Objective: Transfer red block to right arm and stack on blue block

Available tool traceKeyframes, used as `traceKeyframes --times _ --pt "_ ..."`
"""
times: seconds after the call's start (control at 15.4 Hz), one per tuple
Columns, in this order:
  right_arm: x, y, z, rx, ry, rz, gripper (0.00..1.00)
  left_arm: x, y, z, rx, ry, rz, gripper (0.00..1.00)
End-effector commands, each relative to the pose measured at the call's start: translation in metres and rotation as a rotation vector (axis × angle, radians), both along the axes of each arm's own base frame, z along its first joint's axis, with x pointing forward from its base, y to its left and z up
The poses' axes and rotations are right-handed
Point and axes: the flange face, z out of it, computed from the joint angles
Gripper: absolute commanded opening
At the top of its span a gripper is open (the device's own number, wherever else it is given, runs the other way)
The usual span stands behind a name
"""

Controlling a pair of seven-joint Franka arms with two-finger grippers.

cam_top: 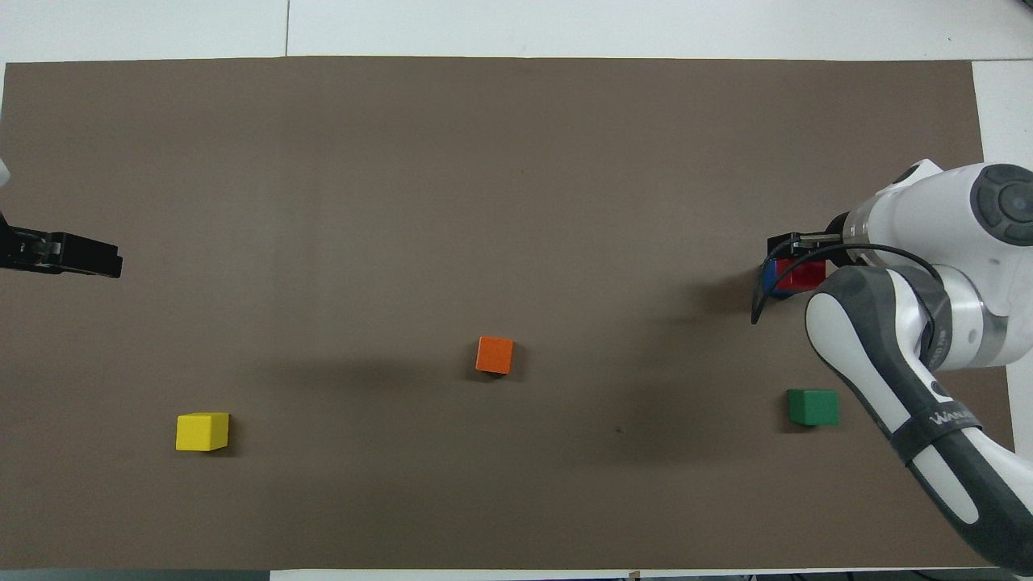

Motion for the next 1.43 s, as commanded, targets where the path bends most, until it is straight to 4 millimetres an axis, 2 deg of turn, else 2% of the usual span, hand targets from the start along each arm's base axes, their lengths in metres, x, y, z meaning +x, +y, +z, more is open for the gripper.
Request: traceKeyframes --times 0.0,0.13,0.32,0.45,0.65,0.91,1.3,1.36 --pt "0.012 -0.002 0.068 0.012 -0.006 0.085 1.00 -0.005 0.003 0.002 0.007 -0.012 -0.005 1.00" --pt "0.013 0.003 0.107 0.013 0.020 0.109 1.00 -0.005 0.003 0.002 0.007 -0.012 -0.005 1.00" --pt "-0.006 0.004 0.169 0.017 0.119 0.106 1.00 -0.005 0.003 0.002 0.007 -0.012 -0.005 1.00" --pt "-0.024 -0.001 0.192 0.021 0.184 0.098 1.00 -0.005 0.003 0.002 0.007 -0.012 -0.005 1.00" --pt "-0.043 -0.010 0.214 0.022 0.174 0.100 1.00 -0.005 0.003 0.002 0.007 -0.012 -0.005 1.00" --pt "-0.057 -0.018 0.227 0.012 0.153 0.096 1.00 -0.005 0.003 0.002 0.007 -0.012 -0.005 1.00" --pt "-0.078 -0.024 0.188 0.013 0.152 0.093 1.00 -0.005 0.003 0.002 0.007 -0.012 -0.005 1.00" --pt "-0.079 -0.024 0.188 0.013 0.152 0.092 1.00 -0.005 0.003 0.002 0.005 -0.012 -0.005 1.00"
